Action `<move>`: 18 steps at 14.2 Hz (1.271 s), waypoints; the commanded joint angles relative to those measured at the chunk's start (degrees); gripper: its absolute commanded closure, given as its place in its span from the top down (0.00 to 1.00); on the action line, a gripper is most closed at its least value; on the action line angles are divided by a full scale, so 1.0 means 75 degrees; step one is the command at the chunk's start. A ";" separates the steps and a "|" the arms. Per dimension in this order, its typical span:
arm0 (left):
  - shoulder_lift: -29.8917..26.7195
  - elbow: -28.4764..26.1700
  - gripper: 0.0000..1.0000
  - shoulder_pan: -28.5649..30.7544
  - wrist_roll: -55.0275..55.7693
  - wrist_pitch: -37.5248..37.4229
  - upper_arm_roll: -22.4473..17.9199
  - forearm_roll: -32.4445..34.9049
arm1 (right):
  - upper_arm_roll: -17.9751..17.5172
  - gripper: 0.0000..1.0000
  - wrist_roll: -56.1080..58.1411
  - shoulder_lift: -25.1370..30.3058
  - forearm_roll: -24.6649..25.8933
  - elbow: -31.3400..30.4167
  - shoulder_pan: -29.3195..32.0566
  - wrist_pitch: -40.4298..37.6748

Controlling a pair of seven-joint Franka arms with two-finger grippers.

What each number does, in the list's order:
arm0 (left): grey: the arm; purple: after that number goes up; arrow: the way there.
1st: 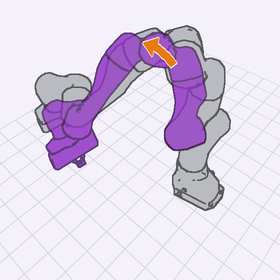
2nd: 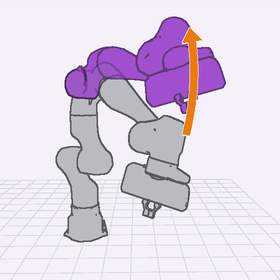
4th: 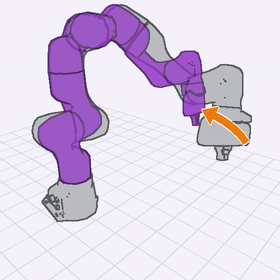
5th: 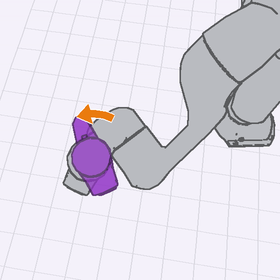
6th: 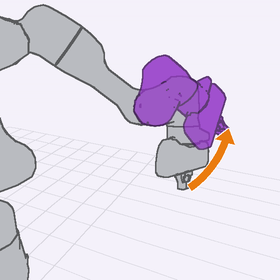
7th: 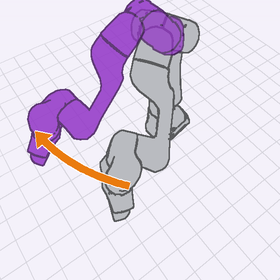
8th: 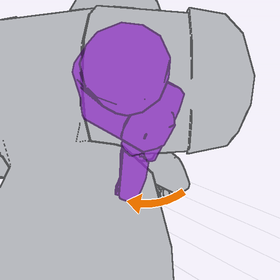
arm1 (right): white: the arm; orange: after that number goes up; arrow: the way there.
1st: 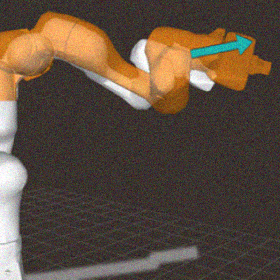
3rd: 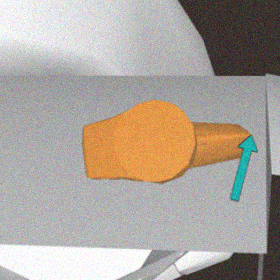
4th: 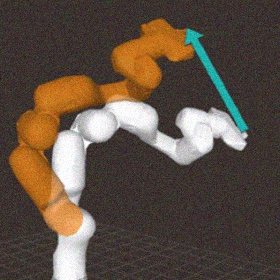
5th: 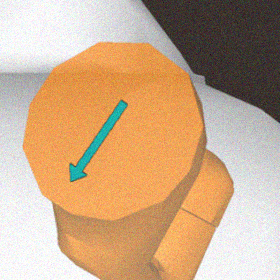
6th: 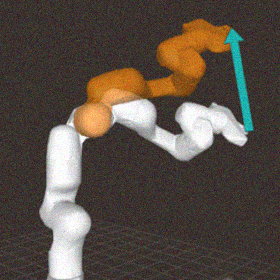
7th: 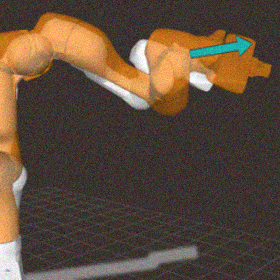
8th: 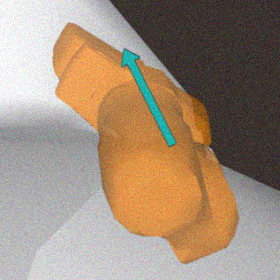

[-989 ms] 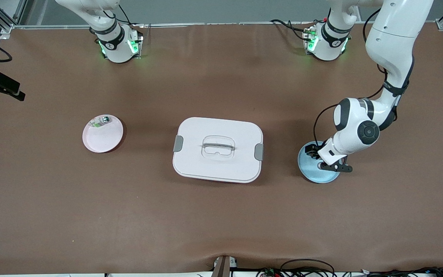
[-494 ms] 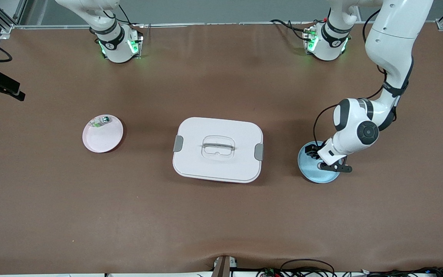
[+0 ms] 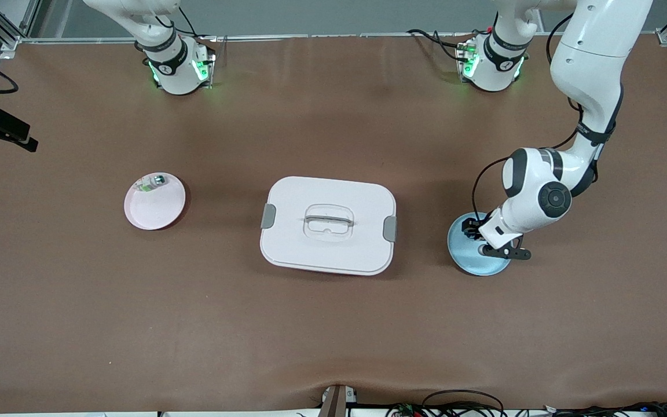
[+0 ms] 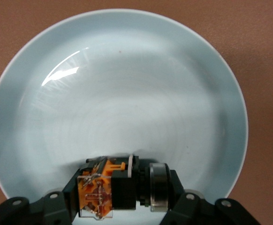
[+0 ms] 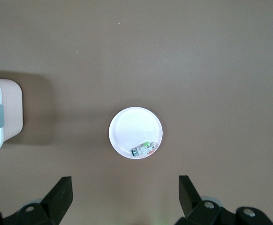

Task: Transfer orange switch to right arm and place
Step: 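Close the left gripper on the orange switch, then lift the orange switch with the left gripper toward the box center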

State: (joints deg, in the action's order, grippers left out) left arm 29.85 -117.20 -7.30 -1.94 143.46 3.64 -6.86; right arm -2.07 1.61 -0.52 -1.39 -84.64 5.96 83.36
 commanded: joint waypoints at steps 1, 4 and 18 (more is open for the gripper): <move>-0.0205 -0.0030 0.28 0.0035 -0.0035 -0.0002 -0.0017 -0.0070 | 0.0019 1.00 -0.0004 0.0057 0.0033 0.0035 0.0049 0.0042; -0.0545 0.0028 0.28 0.0082 0.0001 -0.0503 -0.0017 -0.0081 | 0.0031 1.00 -0.0027 0.0022 -0.0107 0.0047 0.0317 0.0042; -0.1835 0.3108 0.28 0.0070 0.6358 -0.5179 0.0335 -0.1415 | 0.0042 1.00 -0.0015 -0.1205 0.0033 0.0047 0.0553 0.0007</move>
State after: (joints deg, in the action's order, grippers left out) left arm 15.45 -99.11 -6.99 38.47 109.15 6.12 -14.19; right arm -1.16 1.58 -5.59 -1.59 -85.06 9.16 83.64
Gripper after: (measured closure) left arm 0.273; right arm 0.000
